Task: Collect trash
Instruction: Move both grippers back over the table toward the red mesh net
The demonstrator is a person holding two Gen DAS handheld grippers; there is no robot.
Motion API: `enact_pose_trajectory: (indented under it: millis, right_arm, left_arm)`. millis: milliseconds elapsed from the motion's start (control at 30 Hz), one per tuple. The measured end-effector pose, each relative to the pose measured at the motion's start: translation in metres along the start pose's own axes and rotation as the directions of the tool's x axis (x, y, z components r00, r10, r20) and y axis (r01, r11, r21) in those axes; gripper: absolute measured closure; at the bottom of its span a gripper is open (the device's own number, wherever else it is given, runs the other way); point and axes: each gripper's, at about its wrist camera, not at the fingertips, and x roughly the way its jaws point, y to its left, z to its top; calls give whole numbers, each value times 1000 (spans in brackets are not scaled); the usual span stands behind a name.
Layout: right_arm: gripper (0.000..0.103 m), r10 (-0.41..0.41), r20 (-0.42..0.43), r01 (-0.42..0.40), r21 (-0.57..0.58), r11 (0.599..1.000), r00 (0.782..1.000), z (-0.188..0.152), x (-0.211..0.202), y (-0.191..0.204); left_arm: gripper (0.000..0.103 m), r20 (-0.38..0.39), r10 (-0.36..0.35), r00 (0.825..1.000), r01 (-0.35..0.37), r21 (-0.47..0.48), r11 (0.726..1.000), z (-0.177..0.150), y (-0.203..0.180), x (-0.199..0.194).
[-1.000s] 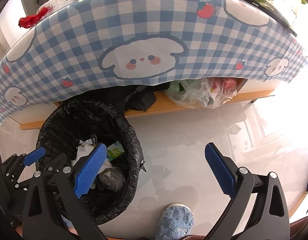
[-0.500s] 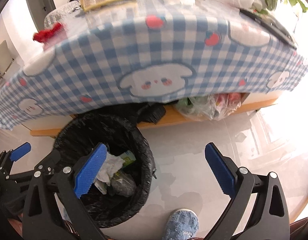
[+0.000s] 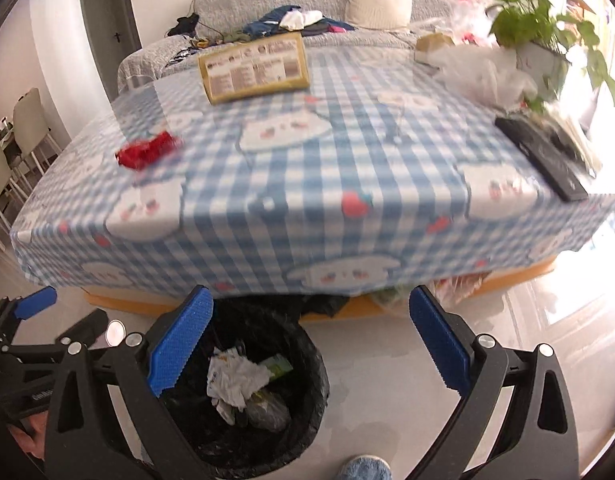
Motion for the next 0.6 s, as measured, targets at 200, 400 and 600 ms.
enact_pose_trajectory:
  millis: [200, 400, 600]
  right_arm:
    - [8, 3, 23, -3, -36, 999, 1000, 32, 2, 11]
    - [8, -6, 35, 9, -77, 997, 999, 58, 12, 21]
    - [8, -18, 35, 22, -106, 994, 999, 85, 32, 22]
  left_arm:
    - [6, 18, 10, 1000, -9, -31, 999, 35, 15, -5]
    - [6, 23, 9, 1000, -8, -54, 998, 63, 27, 1]
    - [6, 13, 1, 1000, 0, -55, 998, 89, 28, 18]
